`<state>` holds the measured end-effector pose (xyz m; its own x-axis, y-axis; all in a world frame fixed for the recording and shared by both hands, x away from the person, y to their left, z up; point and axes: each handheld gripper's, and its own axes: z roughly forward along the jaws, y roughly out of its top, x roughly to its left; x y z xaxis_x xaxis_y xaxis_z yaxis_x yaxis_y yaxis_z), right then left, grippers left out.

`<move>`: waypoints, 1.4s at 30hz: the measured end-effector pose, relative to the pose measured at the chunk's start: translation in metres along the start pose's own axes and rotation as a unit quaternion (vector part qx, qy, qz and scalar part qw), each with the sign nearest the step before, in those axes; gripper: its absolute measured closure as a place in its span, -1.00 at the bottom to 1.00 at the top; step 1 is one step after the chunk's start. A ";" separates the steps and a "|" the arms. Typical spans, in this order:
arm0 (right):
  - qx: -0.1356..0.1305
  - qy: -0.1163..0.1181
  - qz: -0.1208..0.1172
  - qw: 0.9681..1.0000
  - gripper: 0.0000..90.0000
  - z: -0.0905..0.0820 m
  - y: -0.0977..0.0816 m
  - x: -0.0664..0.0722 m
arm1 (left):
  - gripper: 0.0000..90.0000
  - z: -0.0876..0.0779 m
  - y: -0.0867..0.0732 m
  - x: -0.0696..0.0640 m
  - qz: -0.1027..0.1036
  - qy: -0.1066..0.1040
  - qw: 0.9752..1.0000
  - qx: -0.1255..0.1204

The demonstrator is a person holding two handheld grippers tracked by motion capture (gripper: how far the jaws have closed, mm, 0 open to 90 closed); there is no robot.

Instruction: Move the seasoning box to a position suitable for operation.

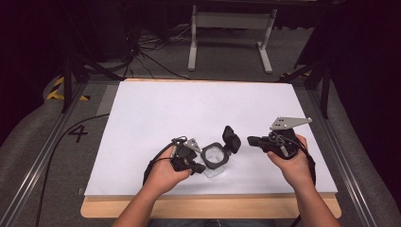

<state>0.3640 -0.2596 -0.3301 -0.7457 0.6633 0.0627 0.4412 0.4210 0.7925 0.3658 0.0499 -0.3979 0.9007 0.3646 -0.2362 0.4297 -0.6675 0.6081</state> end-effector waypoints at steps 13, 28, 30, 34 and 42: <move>-0.003 -0.005 0.010 1.000 1.00 -0.008 -0.006 -0.003 | 1.00 0.013 0.008 -0.007 0.019 -0.016 1.000 0.015; -0.004 -0.010 0.013 1.000 1.00 -0.015 -0.010 -0.005 | 1.00 0.027 0.017 -0.016 0.036 -0.028 0.999 0.023; -0.004 -0.013 0.014 1.000 1.00 -0.016 -0.012 -0.006 | 1.00 0.030 0.019 -0.018 0.039 -0.029 0.999 0.022; -0.006 -0.016 0.017 1.000 1.00 -0.020 -0.014 -0.007 | 1.00 0.036 0.022 -0.022 0.047 -0.030 0.998 0.025; -0.007 -0.021 0.022 1.000 1.00 -0.024 -0.017 -0.008 | 1.00 0.046 0.029 -0.030 0.066 -0.022 0.997 0.024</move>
<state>0.3504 -0.2869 -0.3299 -0.7045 0.7060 0.0728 0.4653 0.3819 0.7985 0.3547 -0.0105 -0.4079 0.9514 0.2422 -0.1902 0.3079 -0.7385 0.5999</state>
